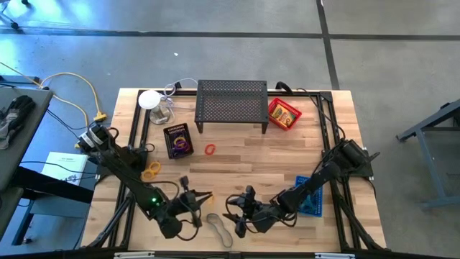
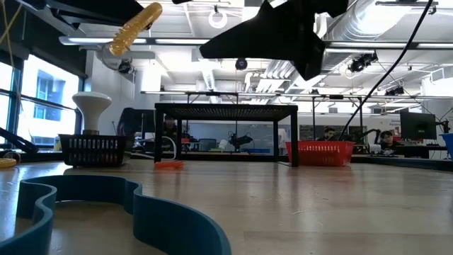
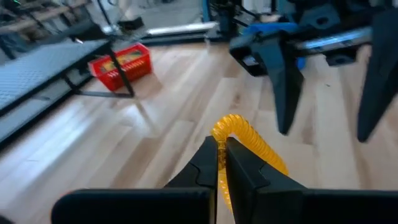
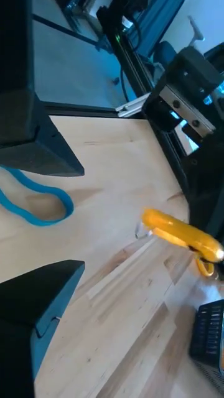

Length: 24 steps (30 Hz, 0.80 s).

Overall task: Pick & Place Office Desk Supplies
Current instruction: Put the yellow spring keychain into the black basket

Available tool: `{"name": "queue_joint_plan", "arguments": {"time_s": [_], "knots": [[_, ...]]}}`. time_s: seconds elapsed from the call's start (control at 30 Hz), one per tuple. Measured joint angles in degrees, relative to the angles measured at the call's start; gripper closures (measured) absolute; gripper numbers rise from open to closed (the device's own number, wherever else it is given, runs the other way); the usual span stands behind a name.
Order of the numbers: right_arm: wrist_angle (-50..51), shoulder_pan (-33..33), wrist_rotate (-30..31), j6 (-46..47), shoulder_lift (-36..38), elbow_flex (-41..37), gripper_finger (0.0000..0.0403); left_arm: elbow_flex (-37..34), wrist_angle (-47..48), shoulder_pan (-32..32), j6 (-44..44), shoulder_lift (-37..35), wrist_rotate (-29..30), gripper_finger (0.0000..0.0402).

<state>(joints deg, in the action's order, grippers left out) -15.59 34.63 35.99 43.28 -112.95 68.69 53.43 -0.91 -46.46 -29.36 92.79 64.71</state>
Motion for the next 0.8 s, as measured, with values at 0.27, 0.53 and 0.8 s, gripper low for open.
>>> {"name": "queue_joint_plan", "arguments": {"time_s": [0.27,0.53,0.8], "knots": [[-0.49,-0.91,-0.02,-3.86,-0.04,0.00,0.0182,0.09,-0.02,3.74,2.14,-0.46,-1.79,0.0397],[-0.50,-1.42,-0.55,-4.34,-0.04,0.00,0.0182,0.46,0.01,5.31,10.01,-0.92,-0.71,0.0397],[-0.42,-1.38,-1.99,-5.66,-0.04,0.00,0.0182,0.55,15.55,10.09,10.80,-9.21,2.19,0.0397]]}}
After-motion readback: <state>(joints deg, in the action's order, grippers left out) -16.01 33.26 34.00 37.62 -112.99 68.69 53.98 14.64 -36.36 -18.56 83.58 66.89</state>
